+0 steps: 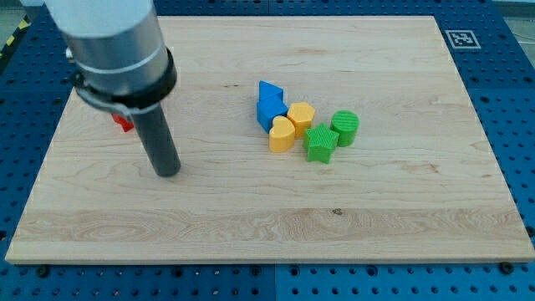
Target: Separate the red blocks from each other
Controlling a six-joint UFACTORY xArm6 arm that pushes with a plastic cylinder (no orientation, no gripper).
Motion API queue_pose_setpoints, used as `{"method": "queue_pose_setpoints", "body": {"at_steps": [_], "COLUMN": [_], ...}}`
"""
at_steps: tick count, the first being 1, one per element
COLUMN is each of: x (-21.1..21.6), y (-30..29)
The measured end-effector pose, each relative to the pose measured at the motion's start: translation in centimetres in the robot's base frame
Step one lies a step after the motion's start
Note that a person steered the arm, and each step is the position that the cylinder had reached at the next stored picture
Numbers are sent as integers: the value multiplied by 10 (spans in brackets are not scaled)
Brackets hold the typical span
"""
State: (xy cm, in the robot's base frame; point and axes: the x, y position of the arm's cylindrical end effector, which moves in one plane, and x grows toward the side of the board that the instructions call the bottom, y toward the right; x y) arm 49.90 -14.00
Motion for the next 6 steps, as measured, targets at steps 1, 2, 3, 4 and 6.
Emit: {"method": "queue_pose_setpoints", "body": {"at_steps": [1,2,3,4,6], "x": [-8,-5,-26,-49,-122], "y": [-17,-44,-84,-107,-42]}}
